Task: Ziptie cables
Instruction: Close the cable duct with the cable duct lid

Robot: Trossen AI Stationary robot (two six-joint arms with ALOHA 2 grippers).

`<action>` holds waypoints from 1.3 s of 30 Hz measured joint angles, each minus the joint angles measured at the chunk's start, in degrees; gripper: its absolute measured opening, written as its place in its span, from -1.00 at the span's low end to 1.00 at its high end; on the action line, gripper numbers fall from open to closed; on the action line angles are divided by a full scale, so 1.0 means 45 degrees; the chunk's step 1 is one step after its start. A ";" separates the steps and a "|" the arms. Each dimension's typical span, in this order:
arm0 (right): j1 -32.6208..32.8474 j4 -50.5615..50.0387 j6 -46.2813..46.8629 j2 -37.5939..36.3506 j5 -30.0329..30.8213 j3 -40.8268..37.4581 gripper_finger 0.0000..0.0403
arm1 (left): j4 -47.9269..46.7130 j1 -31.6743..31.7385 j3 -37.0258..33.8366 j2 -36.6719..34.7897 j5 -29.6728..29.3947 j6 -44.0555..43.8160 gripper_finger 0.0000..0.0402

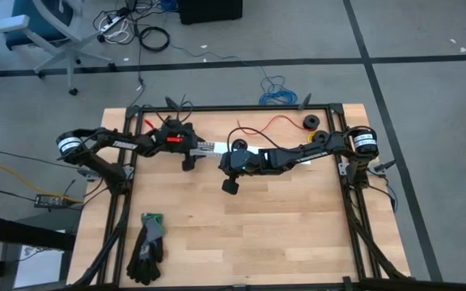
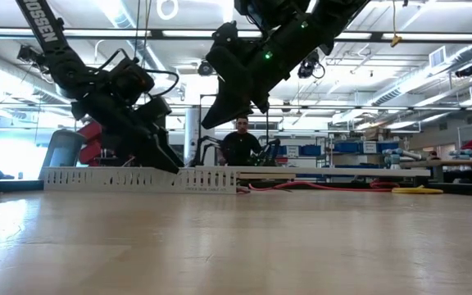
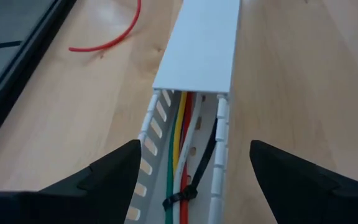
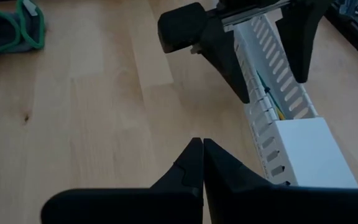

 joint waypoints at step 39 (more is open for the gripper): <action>-0.1365 -0.0284 0.0466 0.0068 -0.0039 -0.0355 -1.00 | 0.0171 -0.0342 0.0201 0.0990 0.0733 -0.0002 0.21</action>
